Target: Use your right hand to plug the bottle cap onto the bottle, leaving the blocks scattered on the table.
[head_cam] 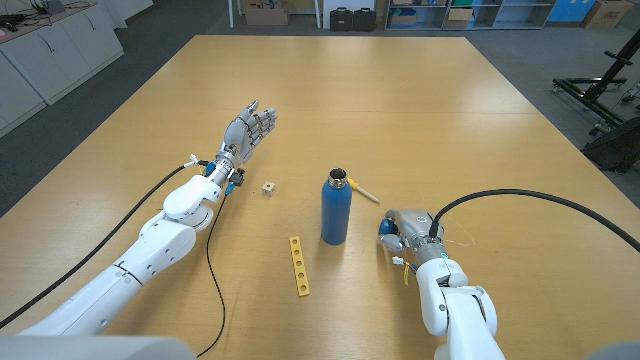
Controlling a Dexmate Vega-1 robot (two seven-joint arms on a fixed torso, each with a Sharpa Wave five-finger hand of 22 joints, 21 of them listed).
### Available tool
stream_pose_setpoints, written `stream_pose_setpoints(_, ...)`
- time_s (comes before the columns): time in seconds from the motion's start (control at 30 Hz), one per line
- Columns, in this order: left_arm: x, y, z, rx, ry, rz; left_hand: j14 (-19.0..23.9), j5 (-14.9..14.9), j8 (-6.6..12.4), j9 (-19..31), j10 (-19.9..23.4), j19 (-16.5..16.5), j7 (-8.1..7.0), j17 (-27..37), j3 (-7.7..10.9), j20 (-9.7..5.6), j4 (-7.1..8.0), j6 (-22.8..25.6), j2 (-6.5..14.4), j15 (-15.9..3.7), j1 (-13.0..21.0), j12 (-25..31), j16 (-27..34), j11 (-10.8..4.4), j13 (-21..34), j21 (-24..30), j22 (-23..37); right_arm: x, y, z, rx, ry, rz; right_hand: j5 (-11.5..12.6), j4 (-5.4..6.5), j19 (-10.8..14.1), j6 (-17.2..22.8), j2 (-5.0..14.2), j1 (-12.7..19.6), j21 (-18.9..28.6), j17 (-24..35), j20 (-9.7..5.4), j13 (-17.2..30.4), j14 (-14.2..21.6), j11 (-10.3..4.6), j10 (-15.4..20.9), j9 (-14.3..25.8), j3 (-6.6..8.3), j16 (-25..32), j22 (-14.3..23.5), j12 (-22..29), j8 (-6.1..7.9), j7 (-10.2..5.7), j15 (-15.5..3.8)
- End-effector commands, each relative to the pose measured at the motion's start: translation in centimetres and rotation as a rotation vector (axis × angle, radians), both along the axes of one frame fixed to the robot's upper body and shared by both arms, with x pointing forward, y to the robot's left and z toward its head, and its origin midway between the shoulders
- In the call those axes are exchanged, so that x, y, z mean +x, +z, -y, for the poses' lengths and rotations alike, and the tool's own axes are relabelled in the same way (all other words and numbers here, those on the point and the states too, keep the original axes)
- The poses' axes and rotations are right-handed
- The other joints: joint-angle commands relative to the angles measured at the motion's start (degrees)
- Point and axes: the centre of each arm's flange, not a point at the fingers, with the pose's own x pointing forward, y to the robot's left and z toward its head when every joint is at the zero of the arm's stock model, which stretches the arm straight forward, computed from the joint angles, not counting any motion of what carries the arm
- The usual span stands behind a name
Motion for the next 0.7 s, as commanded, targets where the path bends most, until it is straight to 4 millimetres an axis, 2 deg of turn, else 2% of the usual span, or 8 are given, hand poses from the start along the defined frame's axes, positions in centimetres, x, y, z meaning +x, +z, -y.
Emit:
stream_pose_setpoints(0.03, 0.0, -0.1, 0.0, -0.007, -0.002, 0.004, 0.28, -0.31, -0.29, 0.15, 0.45, -0.05, -0.29, 0.19, -0.02, -1.75, -0.36, 0.3, 0.24, 0.01, -0.13, -0.27, -0.19, -0.33, 0.09, -0.07, 0.15, 0.5, -0.6, 0.0, -0.004, 0.005, 0.036, 0.45, 0.31, 1.62, 2.55, 0.65, 0.95, 0.63, 0.18, -0.66, 0.06, 1.93, -0.25, 2.27, 0.19, 0.7, 0.83, 0.36, 0.61, 1.29, -0.7, -2.48)
stream_pose_setpoints(0.23, -0.1, -0.3, -0.3, -0.015, 0.0, 0.002, 0.31, -0.32, -0.36, 0.15, 0.47, -0.07, -0.39, 0.19, -0.04, -1.73, -0.37, 0.34, 0.26, 0.04, -0.16, -0.31, -0.2, -0.34, 0.1, -0.08, 0.16, 0.8, -0.4, 0.0, -0.022, 0.0, 0.042, 0.45, 0.11, 3.82, 7.7, 1.98, 3.4, 0.86, 0.13, -1.73, 0.19, 6.14, -0.63, 8.1, 0.14, 2.01, 2.18, 0.39, 1.62, 3.53, -2.59, -4.68)
stream_pose_setpoints(0.43, -0.1, -0.5, -0.5, -0.021, 0.001, 0.002, 0.32, -0.32, -0.4, 0.15, 0.47, -0.07, -0.4, 0.2, -0.06, -1.72, -0.37, 0.42, 0.28, 0.05, -0.19, -0.35, -0.22, -0.3, 0.1, -0.08, 0.16, 0.6, -0.1, 0.0, -0.035, -0.004, 0.058, 0.25, -0.31, 5.82, 11.28, 3.37, 6.68, 1.2, -0.29, -2.85, 0.13, 9.41, -0.74, 13.05, -0.04, 3.81, 2.86, 0.4, 2.12, 5.03, -2.89, -6.21)
stream_pose_setpoints(0.53, -0.1, -0.6, -0.6, -0.023, 0.0, 0.002, 0.35, -0.33, -0.42, 0.15, 0.5, -0.07, -0.39, 0.2, -0.07, -1.73, -0.38, 0.45, 0.29, 0.02, -0.2, -0.36, -0.22, -0.26, 0.1, -0.08, 0.16, 0.4, 0.2, 0.0, -0.034, 0.002, 0.077, 0.04, -0.24, 7.29, 12.85, 3.43, 7.34, 1.63, -0.5, -3.35, -0.02, 10.43, -0.74, 14.53, -0.13, 4.14, 2.96, 0.42, 2.05, 5.63, -2.8, -6.56)
stream_pose_setpoints(0.6, -0.1, -0.6, -0.6, -0.024, -0.002, 0.002, 0.35, -0.33, -0.44, 0.16, 0.62, -0.08, -0.39, 0.2, -0.08, -1.67, -0.38, 0.51, 0.29, 0.02, -0.21, -0.33, -0.23, -0.37, 0.1, -0.08, 0.16, 0.2, 0.4, 0.2, -0.029, 0.008, 0.092, -0.11, -0.14, 8.45, 14.18, 3.59, 8.1, 1.94, -0.75, -3.86, -0.22, 12.55, -0.73, 16.44, -0.28, 4.55, 3.42, 0.41, 1.95, 6.08, -2.92, -7.66)
stream_pose_setpoints(0.7, -0.1, -0.6, -0.5, -0.022, -0.004, 0.002, 0.39, -0.33, -0.46, 0.16, 0.7, -0.06, -0.39, 0.2, -0.09, -1.67, -0.38, 0.53, 0.3, -0.03, -0.22, -0.32, -0.22, -0.31, 0.1, -0.07, 0.16, -0.1, 0.6, 0.4, -0.014, 0.021, 0.118, -0.42, 0.26, 9.97, 15.89, 3.75, 8.46, 2.37, -1.14, -4.53, -0.45, 14.95, -0.74, 19.64, -0.44, 4.75, 3.8, 0.42, 1.99, 6.61, -2.97, -7.99)
